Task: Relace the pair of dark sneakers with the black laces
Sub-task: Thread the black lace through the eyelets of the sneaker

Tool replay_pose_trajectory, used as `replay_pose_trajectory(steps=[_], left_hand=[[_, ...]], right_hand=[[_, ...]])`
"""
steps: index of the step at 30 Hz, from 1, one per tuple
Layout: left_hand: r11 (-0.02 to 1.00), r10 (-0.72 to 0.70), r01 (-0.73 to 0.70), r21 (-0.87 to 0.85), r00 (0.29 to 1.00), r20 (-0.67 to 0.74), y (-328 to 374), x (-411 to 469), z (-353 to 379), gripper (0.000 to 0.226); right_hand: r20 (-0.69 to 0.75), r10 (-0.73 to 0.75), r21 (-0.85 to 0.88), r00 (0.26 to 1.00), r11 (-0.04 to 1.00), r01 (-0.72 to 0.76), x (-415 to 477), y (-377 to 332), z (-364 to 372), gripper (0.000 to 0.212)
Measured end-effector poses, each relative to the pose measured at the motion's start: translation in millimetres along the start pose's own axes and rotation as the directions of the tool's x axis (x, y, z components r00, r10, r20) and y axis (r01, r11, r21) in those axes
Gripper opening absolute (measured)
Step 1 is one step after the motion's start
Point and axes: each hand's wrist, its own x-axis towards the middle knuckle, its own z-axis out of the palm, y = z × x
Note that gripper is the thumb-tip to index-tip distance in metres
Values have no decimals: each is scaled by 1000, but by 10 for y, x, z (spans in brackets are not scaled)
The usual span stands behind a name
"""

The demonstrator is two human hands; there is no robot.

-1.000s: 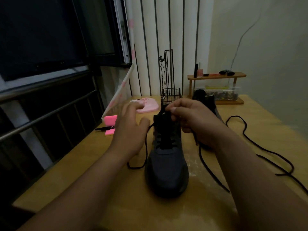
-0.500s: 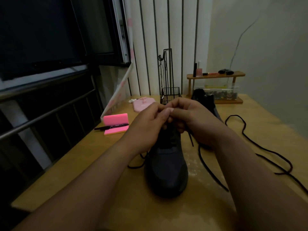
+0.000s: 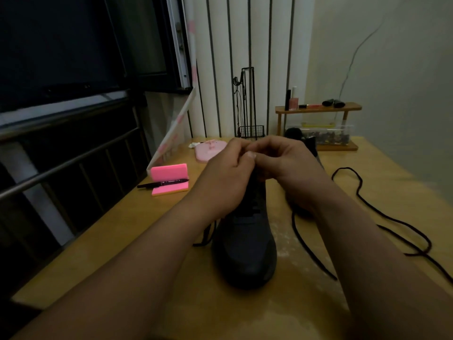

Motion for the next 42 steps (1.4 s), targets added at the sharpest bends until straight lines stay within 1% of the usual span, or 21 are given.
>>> replay_pose_trajectory(steps=[3, 5, 7, 8, 10, 11, 12, 13, 15, 17, 20, 24, 26, 28, 29, 32, 35, 39, 42], left_hand=[[1000, -4, 4, 19, 1000, -21, -22, 34, -40, 18], [999, 4, -3, 33, 999, -46, -97, 59, -71, 18], [999, 16, -14, 40, 999, -41, -128, 65, -73, 17], [999, 23, -21, 45, 998, -50, -142, 79, -68, 16], [997, 49, -42, 64, 993, -109, -163, 119, -68, 17], [996, 58, -49, 69, 988, -142, -166, 134, -79, 18], [996, 64, -53, 73, 985, -163, -164, 146, -91, 20], [995, 71, -59, 78, 983, -171, -175, 161, -102, 22], [994, 86, -73, 86, 982, -165, -196, 186, -103, 24], [990, 101, -84, 112, 982, -159, -247, 240, -71, 24], [994, 61, -51, 93, 992, -110, -305, 288, -21, 26], [979, 119, -107, 174, 991, -61, -381, 283, 13, 31], [976, 129, -120, 181, 991, -38, -400, 268, 28, 23], [976, 123, -120, 180, 992, -4, -408, 267, 25, 11], [975, 126, -127, 182, 992, 18, -416, 274, 15, 9], [944, 180, -196, 266, 980, 83, -460, 321, -42, 10], [888, 200, -247, 387, 967, 159, -481, 369, -93, 8], [832, 187, -296, 468, 946, 266, -458, 404, -138, 9], [812, 205, -331, 480, 933, 295, -443, 408, -152, 9]], right_hand=[[-42, 57, 132, 997, 990, -51, 18, 19, -53, 13], [-56, 72, 158, 996, 985, -62, 28, 35, -85, 13], [-46, 68, 165, 997, 985, -60, 37, 32, -78, 15], [-43, 75, 195, 996, 979, -65, 41, 28, -67, 16], [-80, 125, 270, 989, 958, -99, 50, 29, -69, 21], [-117, 155, 263, 981, 957, -119, 52, 38, -81, 23], [-154, 173, 201, 973, 969, -141, 51, 58, -93, 23], [-177, 176, 98, 968, 982, -160, 46, 87, -102, 24], [-158, 154, -97, 975, 981, -170, 31, 147, -75, 24], [-102, 122, -182, 987, 973, -139, 24, 196, -19, 23], [-100, 106, -233, 989, 964, -127, 34, 244, 22, 25], [-88, 206, -84, 975, 973, -214, 48, 266, -6, 32], [-76, 240, -53, 968, 968, -244, 61, 295, -23, 23], [-65, 264, 2, 962, 964, -264, 79, 325, -52, 6], [-58, 277, 49, 959, 960, -275, 89, 345, -67, 5], [-41, 328, 205, 944, 927, -313, 114, 404, -110, 15], [4, 343, 294, 939, 897, -329, 126, 459, -147, 20], [52, 327, 345, 944, 881, -324, 125, 493, -177, 22], [67, 322, 360, 944, 875, -324, 119, 504, -184, 22]])
